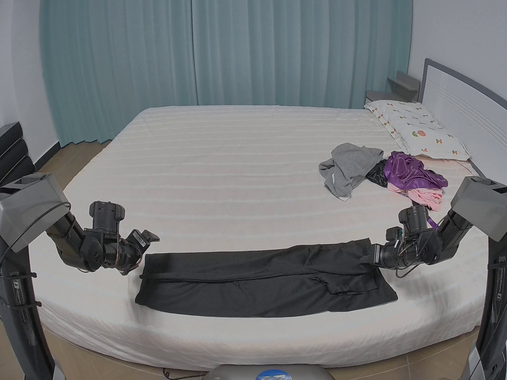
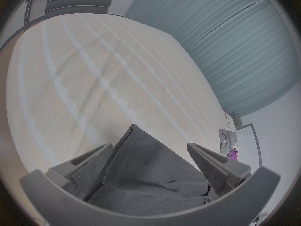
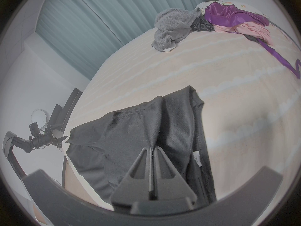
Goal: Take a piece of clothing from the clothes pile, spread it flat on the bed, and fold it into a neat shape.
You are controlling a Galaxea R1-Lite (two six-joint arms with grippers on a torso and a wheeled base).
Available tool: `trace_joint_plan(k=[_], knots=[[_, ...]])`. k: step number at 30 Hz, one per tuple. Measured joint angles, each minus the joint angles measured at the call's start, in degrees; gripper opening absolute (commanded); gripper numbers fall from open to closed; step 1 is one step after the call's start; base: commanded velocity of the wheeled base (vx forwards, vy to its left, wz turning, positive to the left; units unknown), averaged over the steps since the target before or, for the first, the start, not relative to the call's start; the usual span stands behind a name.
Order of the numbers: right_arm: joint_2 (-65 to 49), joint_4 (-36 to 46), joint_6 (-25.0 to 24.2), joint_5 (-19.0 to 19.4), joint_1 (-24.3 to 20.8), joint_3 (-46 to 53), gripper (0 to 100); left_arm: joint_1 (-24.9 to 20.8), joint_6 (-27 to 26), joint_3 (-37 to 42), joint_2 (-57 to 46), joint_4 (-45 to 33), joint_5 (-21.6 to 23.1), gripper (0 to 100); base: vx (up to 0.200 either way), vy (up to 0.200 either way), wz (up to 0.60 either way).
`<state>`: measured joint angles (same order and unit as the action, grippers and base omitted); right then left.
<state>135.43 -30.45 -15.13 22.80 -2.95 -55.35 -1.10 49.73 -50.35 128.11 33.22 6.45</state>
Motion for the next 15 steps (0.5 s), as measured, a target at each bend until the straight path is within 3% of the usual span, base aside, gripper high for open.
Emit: trace_joint_plan(k=[3,4,11,15], knots=[[-0.5,-0.1,0.3,0.0,0.3,0.8,0,0.0,0.0,0.4,0.0,0.5,0.0,100,0.0,0.0,0.0],[-0.5,-0.2,0.4,0.0,0.4,0.9,100,-0.1,0.0,0.4,0.0,0.5,0.0,100,0.0,0.0,0.0],[-0.4,-0.4,-0.5,0.2,0.1,1.0,100,-0.1,-0.4,0.0,0.3,0.7,-0.6,100,0.0,0.0,0.0],[-1.2,-0.5,-3.9,0.3,0.0,0.9,100,0.0,-0.6,-1.2,1.2,1.0,-0.8,100,0.0,0.0,0.0]])
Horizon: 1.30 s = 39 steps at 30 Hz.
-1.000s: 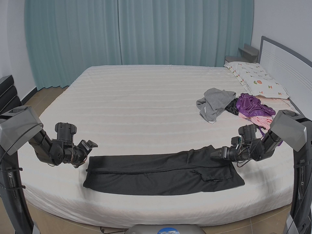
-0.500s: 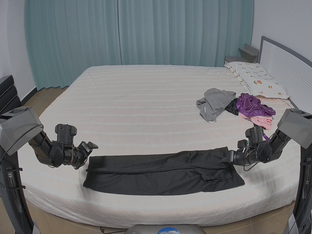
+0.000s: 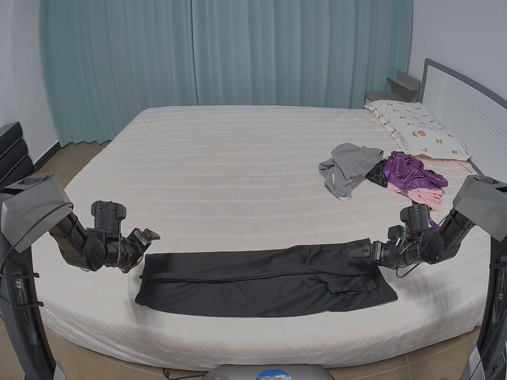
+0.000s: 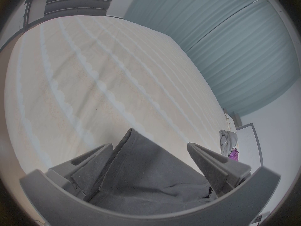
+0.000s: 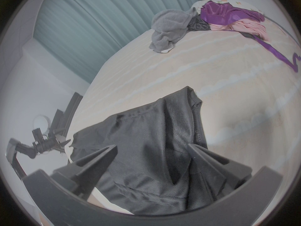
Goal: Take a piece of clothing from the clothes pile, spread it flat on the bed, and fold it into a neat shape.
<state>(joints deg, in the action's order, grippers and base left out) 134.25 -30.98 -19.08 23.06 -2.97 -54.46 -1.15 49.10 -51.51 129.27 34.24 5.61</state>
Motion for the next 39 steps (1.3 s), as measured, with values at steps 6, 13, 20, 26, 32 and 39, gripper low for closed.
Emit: trace_joint_plan(k=[6,13,20,26,32,39], knots=[[0.1,-0.2,-6.2,-0.5,1.2,-2.8,100,0.0,-0.5,-3.1,2.4,0.3,-0.7,100,0.0,0.0,0.0],[2.1,-0.2,-8.4,-1.8,3.7,-6.0,100,-0.2,-5.2,-6.6,5.4,0.1,-1.8,100,0.0,0.0,0.0],[4.3,-0.2,-12.4,-2.5,4.3,-8.4,100,-0.8,-10.0,-6.9,7.2,0.1,-2.8,0,0.0,0.0,0.0],[5.4,-0.1,-15.8,-2.6,4.3,-9.8,100,-1.5,-10.5,-7.2,8.7,0.5,-6.8,0,0.0,0.0,0.0],[6.6,-0.2,-15.9,-5.8,3.9,-10.6,100,-1.7,-9.4,-7.4,10.0,6.0,-10.2,0,0.0,0.0,0.0],[8.4,-0.4,-16.3,-8.4,3.4,-12.4,100,-1.4,-5.1,-6.7,10.5,9.7,-11.8,0,0.0,0.0,0.0]])
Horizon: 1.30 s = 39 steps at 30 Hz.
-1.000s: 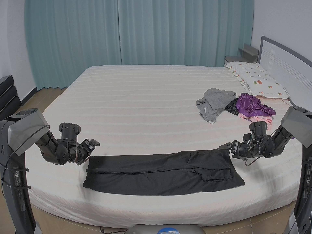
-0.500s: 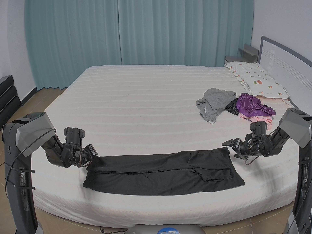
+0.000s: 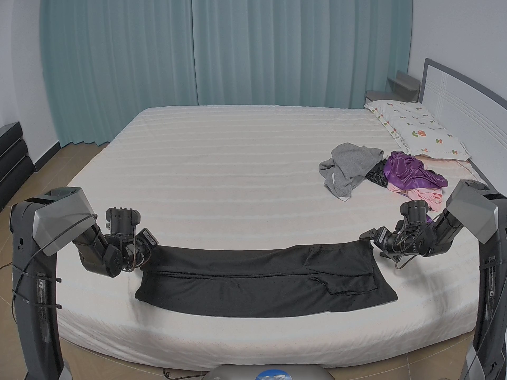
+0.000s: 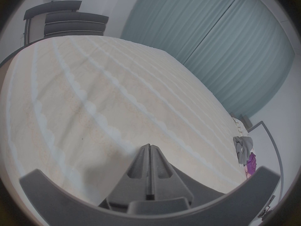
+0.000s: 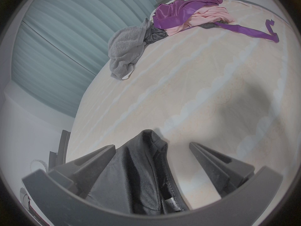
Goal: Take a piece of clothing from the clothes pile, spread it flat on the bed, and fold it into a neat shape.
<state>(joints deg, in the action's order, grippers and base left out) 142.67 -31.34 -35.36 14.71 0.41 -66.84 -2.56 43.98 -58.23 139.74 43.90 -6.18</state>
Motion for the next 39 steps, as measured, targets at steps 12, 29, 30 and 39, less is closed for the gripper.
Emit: trace_joint_plan(k=[12,29,30,39], knots=[[1.1,-0.3,0.0,0.1,-0.5,-1.0,100,0.1,0.0,-0.1,0.8,-0.3,0.0,0,0.0,0.0,0.0],[3.2,-3.6,-3.0,-1.7,-0.9,-3.7,0,0.2,-0.1,-0.2,1.3,-0.3,0.1,0,0.0,0.0,0.0],[3.2,-3.6,-3.1,-1.8,-0.8,-3.7,0,0.2,-0.1,-0.2,1.3,-0.3,0.1,0,0.0,0.0,0.0],[3.3,-7.4,-3.6,-2.2,-0.4,-3.4,0,0.2,-0.1,-0.1,1.4,-0.3,0.2,0,0.0,0.0,0.0]])
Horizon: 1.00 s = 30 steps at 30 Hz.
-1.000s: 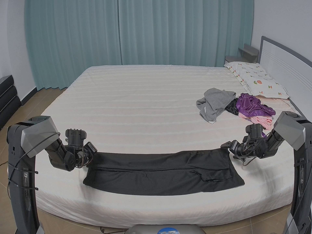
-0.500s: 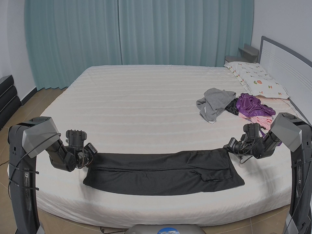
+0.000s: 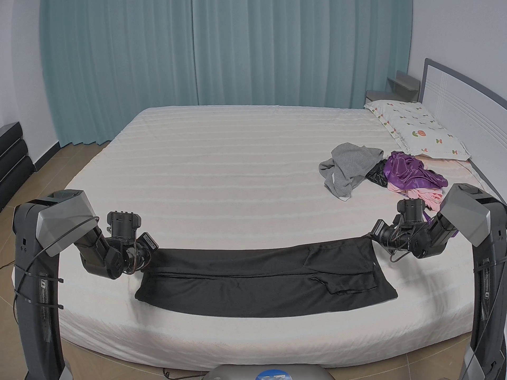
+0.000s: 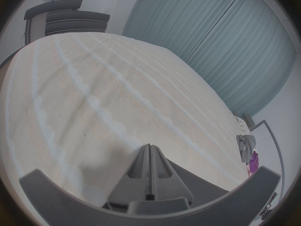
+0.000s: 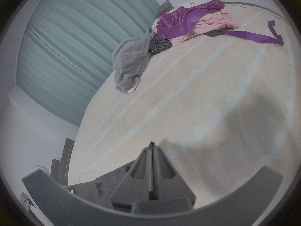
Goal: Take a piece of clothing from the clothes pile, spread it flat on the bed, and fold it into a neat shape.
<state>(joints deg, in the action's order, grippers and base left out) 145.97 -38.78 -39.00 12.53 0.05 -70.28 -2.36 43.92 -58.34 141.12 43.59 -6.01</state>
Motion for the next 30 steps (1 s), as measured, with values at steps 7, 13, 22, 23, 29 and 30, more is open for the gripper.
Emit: trace_joint_plan(k=[7,13,22,23,29,30], knots=[[-0.3,-1.1,-0.4,0.0,-0.3,1.9,100,0.1,0.2,0.3,0.0,0.0,0.5,100,0.0,0.0,0.0],[-2.3,-1.4,-1.2,0.8,0.0,4.2,100,0.5,0.6,0.5,-0.4,0.0,0.6,100,0.0,0.0,0.0],[-8.4,-5.8,-3.4,1.6,-0.3,15.2,100,2.0,3.7,7.1,-5.9,0.7,3.5,100,0.0,0.0,0.0],[-9.3,-6.6,-3.7,1.6,-0.4,17.1,100,2.0,4.1,8.3,-6.8,0.9,4.0,100,-0.2,0.0,0.0],[-14.6,-13.2,-4.4,1.7,-0.5,29.8,100,1.2,6.7,14.7,-11.3,1.4,5.2,100,-0.2,0.0,0.0],[-15.5,-14.8,-4.4,1.7,-0.5,32.1,100,1.0,7.1,15.9,-11.9,1.5,5.3,100,-0.2,0.0,0.0]])
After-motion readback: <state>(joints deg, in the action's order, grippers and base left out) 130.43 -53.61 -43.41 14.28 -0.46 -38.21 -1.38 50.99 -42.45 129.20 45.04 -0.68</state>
